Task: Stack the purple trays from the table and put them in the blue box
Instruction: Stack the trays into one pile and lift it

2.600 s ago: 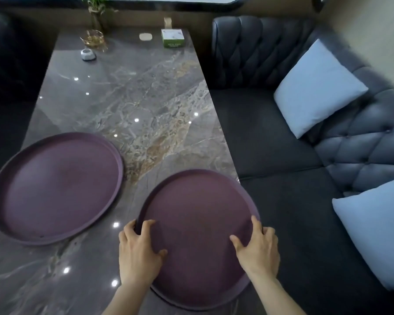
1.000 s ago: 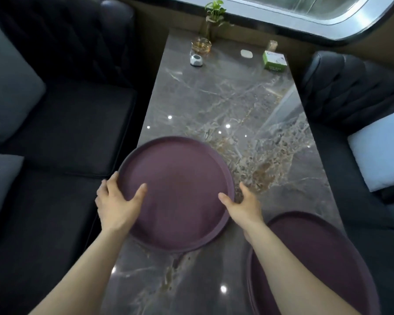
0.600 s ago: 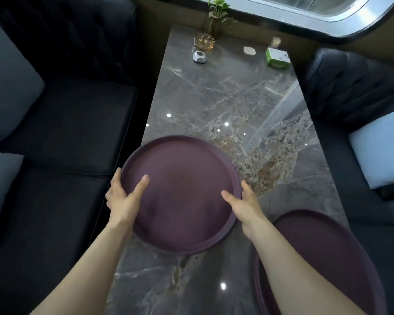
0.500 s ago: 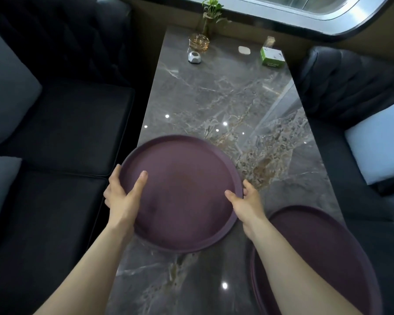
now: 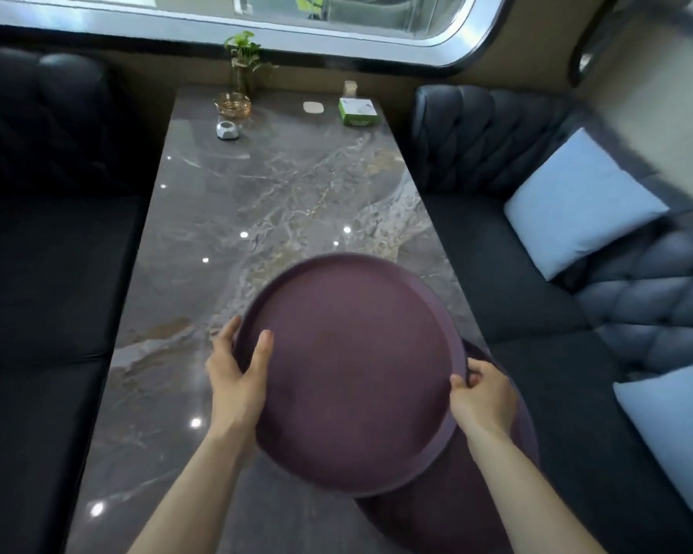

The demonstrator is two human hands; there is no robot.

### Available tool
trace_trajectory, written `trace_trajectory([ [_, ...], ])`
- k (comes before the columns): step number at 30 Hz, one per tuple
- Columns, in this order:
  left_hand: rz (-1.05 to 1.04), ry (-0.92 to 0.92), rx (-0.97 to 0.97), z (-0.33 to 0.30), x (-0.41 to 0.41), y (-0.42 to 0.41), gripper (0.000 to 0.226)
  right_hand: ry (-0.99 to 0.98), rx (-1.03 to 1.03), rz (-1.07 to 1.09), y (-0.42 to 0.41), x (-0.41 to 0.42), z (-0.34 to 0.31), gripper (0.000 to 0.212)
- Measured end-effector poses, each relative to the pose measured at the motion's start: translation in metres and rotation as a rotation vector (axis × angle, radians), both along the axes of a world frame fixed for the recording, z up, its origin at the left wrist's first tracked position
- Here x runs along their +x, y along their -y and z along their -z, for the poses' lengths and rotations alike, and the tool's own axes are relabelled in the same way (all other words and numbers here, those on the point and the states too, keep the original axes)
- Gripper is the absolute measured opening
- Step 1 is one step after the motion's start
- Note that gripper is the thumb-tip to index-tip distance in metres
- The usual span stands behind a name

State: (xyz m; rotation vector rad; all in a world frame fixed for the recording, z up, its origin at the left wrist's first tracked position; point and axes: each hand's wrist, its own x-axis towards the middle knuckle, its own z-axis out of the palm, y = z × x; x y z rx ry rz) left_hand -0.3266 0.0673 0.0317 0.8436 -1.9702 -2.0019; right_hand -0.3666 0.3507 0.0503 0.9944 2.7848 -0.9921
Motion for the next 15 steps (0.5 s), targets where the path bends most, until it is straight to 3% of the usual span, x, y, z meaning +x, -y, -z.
trace_trajectory([
  [4, 0.09, 0.086, -0.007, 0.013, 0.015, -0.062, 0.068, 0.063, 0.062, 0.064, -0.068, 0.034, 0.01, 0.029],
  [7, 0.146, 0.152, -0.068, 0.028, 0.027, -0.094, 0.054, 0.121, 0.088, 0.081, -0.104, 0.052, 0.021, 0.03],
  [9, 0.182, 0.211, -0.133, 0.038, 0.032, -0.107, 0.044, 0.134, 0.091, 0.09, -0.119, 0.06, 0.029, 0.03],
  [15, 0.187, 0.335, -0.272, 0.054, 0.044, -0.126, 0.044, 0.14, 0.082, 0.075, -0.139, 0.066, 0.049, 0.028],
])
